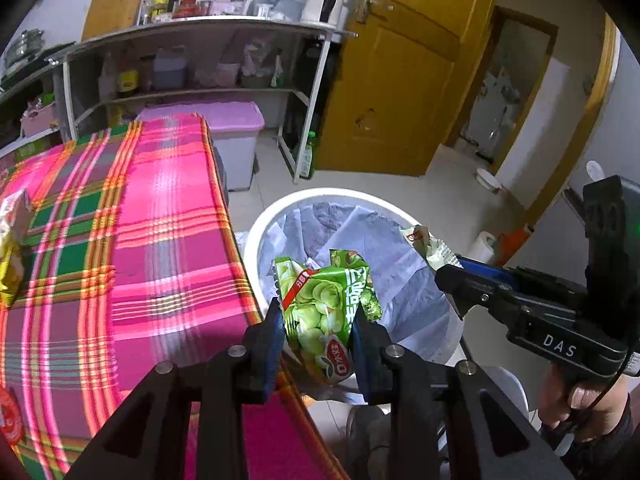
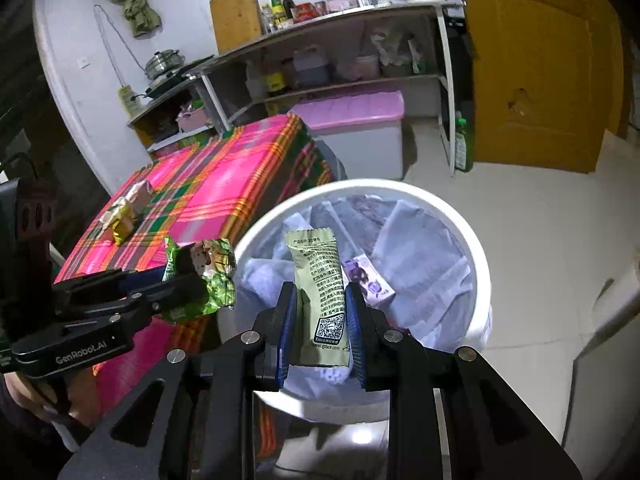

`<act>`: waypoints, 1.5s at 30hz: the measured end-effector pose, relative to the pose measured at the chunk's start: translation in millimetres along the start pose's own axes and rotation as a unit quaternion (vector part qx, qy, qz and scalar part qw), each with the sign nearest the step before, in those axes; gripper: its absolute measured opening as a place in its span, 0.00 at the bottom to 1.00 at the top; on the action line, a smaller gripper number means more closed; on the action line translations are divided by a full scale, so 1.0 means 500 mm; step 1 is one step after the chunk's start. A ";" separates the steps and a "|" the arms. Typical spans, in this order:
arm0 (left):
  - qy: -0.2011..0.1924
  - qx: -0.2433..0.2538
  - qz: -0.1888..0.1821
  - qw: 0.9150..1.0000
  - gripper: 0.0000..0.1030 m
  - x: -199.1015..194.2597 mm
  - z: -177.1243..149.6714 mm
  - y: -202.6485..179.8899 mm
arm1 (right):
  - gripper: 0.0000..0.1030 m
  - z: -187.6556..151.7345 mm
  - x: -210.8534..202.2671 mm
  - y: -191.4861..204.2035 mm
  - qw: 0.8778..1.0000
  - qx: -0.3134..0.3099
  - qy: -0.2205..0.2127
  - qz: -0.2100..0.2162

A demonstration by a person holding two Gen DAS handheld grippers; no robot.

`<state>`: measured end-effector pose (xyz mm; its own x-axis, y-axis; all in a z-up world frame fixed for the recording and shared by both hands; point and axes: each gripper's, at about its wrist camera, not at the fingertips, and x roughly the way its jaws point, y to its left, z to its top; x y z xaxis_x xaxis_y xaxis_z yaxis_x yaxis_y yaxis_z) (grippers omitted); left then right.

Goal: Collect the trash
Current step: 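Open both tools to drop the green bag and beige wrapper into the bin, then move both tools back over the table toward the clear cup and red lid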

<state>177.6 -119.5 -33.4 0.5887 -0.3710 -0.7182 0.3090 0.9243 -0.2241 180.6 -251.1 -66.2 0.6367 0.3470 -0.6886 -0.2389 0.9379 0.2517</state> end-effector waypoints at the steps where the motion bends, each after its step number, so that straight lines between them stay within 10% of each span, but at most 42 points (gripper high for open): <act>1: 0.005 -0.001 -0.001 1.000 0.30 0.010 0.001 0.000 | 0.25 0.000 0.008 -0.004 1.000 0.001 0.004 0.000; 21: 0.061 -0.006 -0.009 0.998 0.40 0.107 0.019 0.003 | 0.45 -0.005 0.058 -0.052 0.999 0.031 0.034 -0.019; 45: -0.047 -0.021 0.006 0.999 0.40 -0.112 -0.015 0.041 | 0.45 0.007 -0.070 0.123 0.998 -0.051 -0.030 0.016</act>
<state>145.0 -79.3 -2.7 0.6599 -0.3655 -0.6565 0.2720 0.9307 -0.2447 146.3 -205.4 -24.1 0.6700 0.3787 -0.6385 -0.3304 0.9223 0.2004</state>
